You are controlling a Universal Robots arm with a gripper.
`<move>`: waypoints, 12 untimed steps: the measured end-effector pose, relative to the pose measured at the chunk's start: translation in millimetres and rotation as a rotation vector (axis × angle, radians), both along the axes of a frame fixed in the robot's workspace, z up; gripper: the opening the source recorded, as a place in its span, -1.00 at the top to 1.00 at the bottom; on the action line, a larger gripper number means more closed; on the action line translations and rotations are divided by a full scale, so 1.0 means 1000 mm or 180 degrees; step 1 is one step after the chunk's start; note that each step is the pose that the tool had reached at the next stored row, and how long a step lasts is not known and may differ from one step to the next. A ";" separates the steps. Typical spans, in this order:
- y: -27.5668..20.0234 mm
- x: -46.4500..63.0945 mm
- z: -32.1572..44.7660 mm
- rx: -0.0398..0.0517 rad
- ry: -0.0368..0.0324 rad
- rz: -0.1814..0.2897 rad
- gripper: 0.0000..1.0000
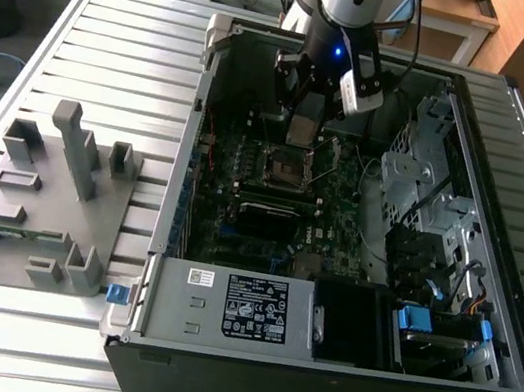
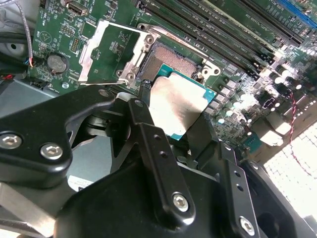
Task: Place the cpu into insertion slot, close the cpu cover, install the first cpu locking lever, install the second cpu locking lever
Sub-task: 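Place the cpu into insertion slot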
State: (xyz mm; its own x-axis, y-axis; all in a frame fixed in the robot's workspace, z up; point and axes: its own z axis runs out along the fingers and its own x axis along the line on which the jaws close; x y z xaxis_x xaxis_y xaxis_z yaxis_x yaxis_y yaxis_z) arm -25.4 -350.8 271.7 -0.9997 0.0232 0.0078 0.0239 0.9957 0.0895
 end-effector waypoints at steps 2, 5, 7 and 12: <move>0.0000 0.000 -0.0006 0.0000 0.0000 0.0000 -0.07; 0.0000 0.000 -0.0014 -0.0001 0.0001 0.0000 -0.07; -0.0001 0.000 -0.0014 -0.0002 0.0001 0.0000 -0.07; 0.0000 0.000 -0.0025 0.0001 -0.0001 0.0000 -0.07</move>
State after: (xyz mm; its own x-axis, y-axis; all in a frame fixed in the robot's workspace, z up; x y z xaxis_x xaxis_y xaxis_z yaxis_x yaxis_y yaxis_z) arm -25.4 -350.8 269.2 -0.9997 0.0233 0.0076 0.0239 0.9957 0.0897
